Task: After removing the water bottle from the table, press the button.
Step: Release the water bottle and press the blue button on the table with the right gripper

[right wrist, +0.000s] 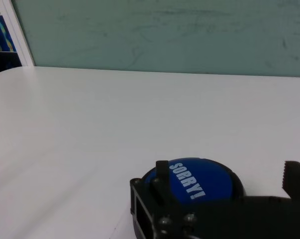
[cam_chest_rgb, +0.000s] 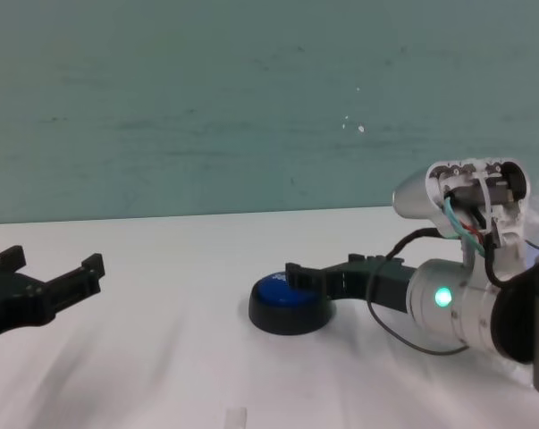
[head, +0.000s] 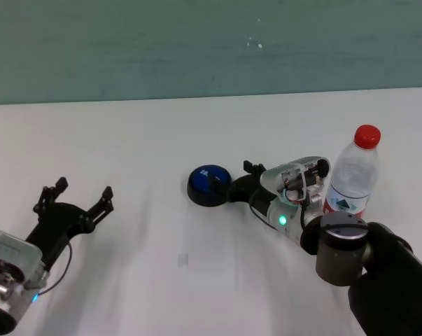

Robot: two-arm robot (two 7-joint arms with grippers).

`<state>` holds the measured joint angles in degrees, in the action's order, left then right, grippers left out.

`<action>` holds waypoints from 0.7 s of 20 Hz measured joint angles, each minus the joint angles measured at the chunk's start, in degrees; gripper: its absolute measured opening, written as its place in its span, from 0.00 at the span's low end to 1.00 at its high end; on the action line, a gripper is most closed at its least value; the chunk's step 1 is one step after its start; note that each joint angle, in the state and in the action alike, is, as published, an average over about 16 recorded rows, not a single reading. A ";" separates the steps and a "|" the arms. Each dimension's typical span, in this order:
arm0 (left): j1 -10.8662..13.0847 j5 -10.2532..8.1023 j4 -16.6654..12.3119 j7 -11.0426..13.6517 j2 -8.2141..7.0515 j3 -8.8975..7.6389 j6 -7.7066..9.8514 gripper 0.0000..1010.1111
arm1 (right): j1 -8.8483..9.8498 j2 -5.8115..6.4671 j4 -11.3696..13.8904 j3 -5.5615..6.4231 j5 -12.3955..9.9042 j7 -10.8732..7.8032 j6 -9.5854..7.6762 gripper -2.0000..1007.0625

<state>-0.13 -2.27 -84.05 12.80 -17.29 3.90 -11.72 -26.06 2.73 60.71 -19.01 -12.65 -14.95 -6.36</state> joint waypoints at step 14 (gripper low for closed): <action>0.00 0.00 0.00 0.00 0.00 0.00 0.00 0.99 | 0.01 0.04 -0.01 -0.12 -0.06 0.26 -1.83 1.00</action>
<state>-0.13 -2.27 -84.05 12.80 -17.29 3.90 -11.72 -26.05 2.77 60.70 -19.13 -12.70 -14.69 -8.19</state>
